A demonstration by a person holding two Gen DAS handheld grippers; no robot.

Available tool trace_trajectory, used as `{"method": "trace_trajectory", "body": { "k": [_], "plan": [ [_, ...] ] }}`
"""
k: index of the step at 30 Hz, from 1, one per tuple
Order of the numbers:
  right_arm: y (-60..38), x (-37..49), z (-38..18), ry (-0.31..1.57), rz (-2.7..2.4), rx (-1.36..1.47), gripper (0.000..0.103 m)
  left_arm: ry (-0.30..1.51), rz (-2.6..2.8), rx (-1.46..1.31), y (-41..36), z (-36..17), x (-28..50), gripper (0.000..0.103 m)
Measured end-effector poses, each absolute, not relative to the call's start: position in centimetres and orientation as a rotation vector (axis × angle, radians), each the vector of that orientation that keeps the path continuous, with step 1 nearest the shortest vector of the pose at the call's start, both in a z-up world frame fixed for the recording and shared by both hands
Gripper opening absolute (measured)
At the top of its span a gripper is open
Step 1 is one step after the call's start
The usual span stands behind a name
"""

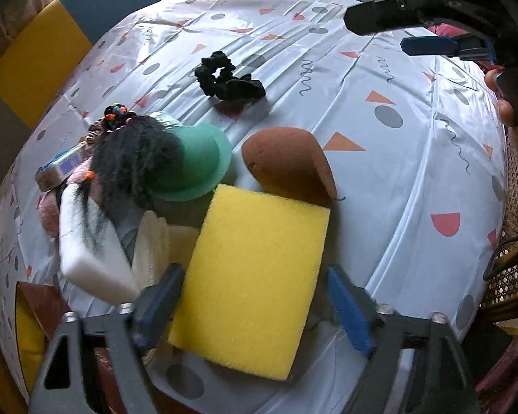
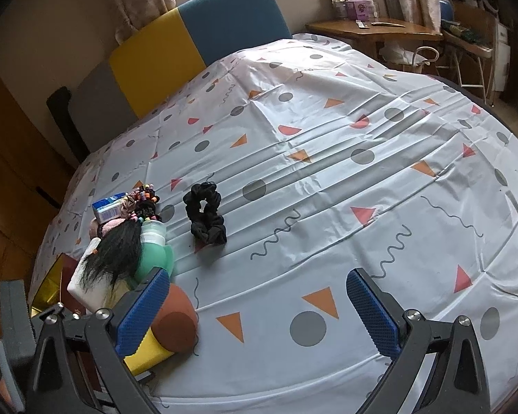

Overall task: Organize soft objects
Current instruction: 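Move the left gripper to the yellow sponge and grasp it, then lift the yellow sponge with the left gripper while the right gripper grasps the brown egg sponge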

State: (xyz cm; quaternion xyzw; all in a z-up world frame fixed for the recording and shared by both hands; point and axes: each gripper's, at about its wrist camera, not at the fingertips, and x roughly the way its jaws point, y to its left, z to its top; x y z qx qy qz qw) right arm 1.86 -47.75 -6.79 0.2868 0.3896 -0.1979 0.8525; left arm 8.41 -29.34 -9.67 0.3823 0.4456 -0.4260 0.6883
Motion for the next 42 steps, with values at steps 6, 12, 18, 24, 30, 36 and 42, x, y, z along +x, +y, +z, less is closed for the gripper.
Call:
{"method": "trace_trajectory", "body": {
  "k": [6,12,18,24,30,36,42],
  "plan": [
    [-48.1,1.7,-6.9,0.815,-0.432,0.613,0.103,1.027,-0.911,0.706,-27.9,-8.6,6.8,0.068],
    [-47.7,1.9,-7.0,0.835,-0.418,0.604,0.103,1.035,-0.837,0.590,-25.5,-8.7,3.3,0.068],
    [-46.3,2.7,-7.4,0.873,-0.320,0.593,0.103,0.932,-0.789,0.571,-25.2,-9.7,2.2,0.069],
    [-42.9,5.1,-7.5,0.965,-0.176,0.506,0.100,0.919,-0.788,0.509,-24.4,-9.8,2.6,0.069],
    [-41.0,9.0,-9.9,1.075,-0.105,0.431,0.072,0.900,-0.781,0.497,-24.2,-10.0,2.6,0.069],
    [-40.3,9.7,-11.8,1.130,-0.053,0.385,0.040,0.891,-0.770,0.437,-23.1,-9.6,2.1,0.067],
    [-41.2,9.7,-12.5,1.143,-0.037,0.417,0.040,0.887,-0.783,0.343,-21.3,-7.6,1.4,0.066]
  ]
}}
